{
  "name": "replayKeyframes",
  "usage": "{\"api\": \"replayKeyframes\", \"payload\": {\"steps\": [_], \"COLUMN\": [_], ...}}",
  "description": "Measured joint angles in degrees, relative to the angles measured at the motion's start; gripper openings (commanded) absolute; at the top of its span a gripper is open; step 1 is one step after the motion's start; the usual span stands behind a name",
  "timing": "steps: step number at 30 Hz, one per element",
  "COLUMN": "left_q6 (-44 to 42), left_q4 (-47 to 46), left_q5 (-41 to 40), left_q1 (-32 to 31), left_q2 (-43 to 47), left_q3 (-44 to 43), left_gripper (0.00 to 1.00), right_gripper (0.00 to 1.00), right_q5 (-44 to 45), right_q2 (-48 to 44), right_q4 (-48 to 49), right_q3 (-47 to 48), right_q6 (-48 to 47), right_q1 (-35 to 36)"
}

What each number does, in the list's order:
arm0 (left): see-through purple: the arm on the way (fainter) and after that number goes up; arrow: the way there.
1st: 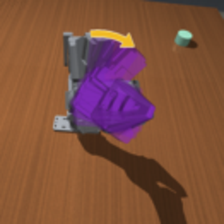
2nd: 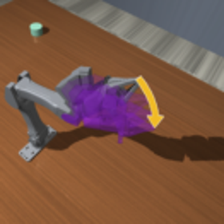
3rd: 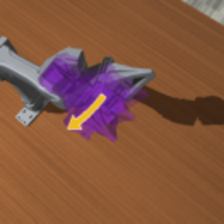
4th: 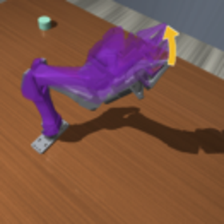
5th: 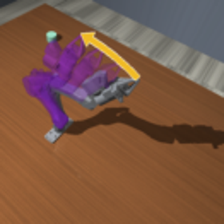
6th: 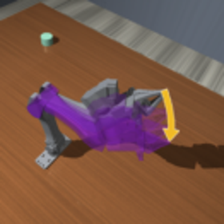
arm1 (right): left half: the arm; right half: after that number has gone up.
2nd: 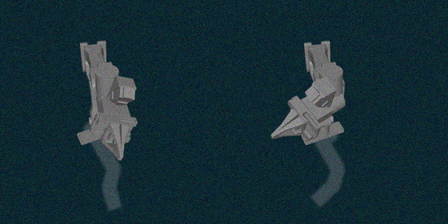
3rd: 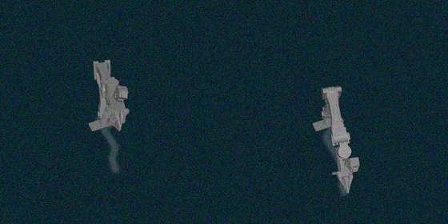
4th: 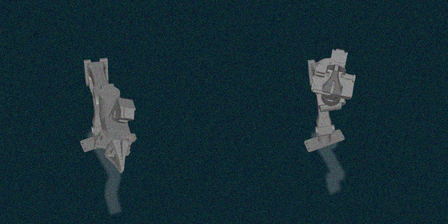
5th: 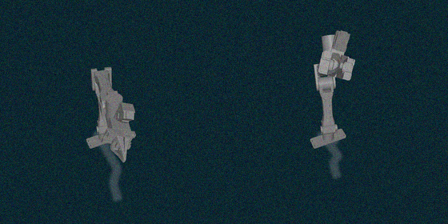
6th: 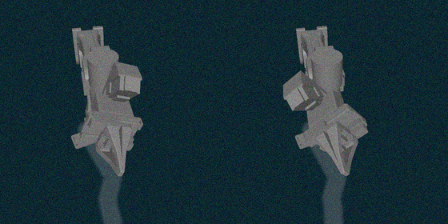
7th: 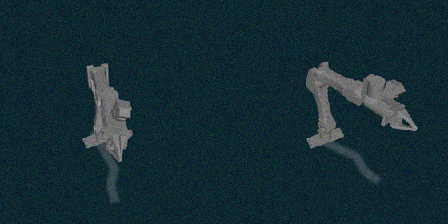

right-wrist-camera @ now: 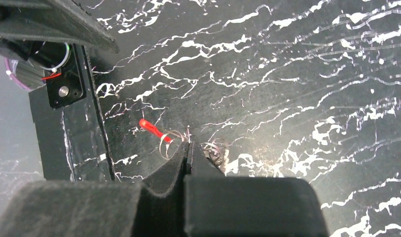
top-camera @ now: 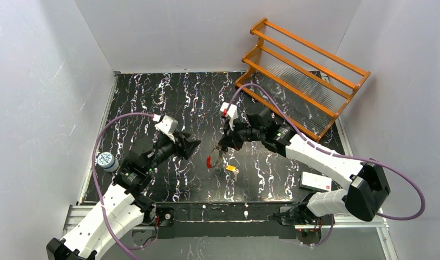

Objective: Put the keys on the keyring

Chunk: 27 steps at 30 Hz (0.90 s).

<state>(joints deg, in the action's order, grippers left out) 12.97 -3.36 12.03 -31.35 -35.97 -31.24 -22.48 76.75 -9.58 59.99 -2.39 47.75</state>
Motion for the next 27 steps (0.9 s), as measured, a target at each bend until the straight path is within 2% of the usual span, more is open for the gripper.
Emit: {"api": "replayKeyframes", "payload": {"steps": [7, 12, 16, 27], "left_q6": [-6.82, -9.01, -10.03, -11.23], "left_q4": [-13.14, -18.16, -20.2, -21.14], "left_q5": [12.81, 19.96, 22.51, 25.51], "left_q1": [0.0, 0.0, -0.02, -1.11], "left_q2": [2.43, 0.55, 0.02, -2.47], "left_q3": [6.36, 7.67, 7.74, 8.28], "left_gripper": [0.42, 0.38, 0.37, 0.22], "right_gripper": [0.01, 0.01, 0.01, 0.01], "right_q5": [-7.04, -12.52, -15.76, -18.8], "right_q2": [-2.75, -2.84, -3.3, -3.34], "right_q4": [7.08, 10.12, 11.61, 12.83], "right_q3": [-5.42, -5.62, -6.54, -6.54], "right_q6": [-5.31, -6.84, -7.13, -8.0], "right_q1": [0.0, 0.0, 0.0, 0.0]}}
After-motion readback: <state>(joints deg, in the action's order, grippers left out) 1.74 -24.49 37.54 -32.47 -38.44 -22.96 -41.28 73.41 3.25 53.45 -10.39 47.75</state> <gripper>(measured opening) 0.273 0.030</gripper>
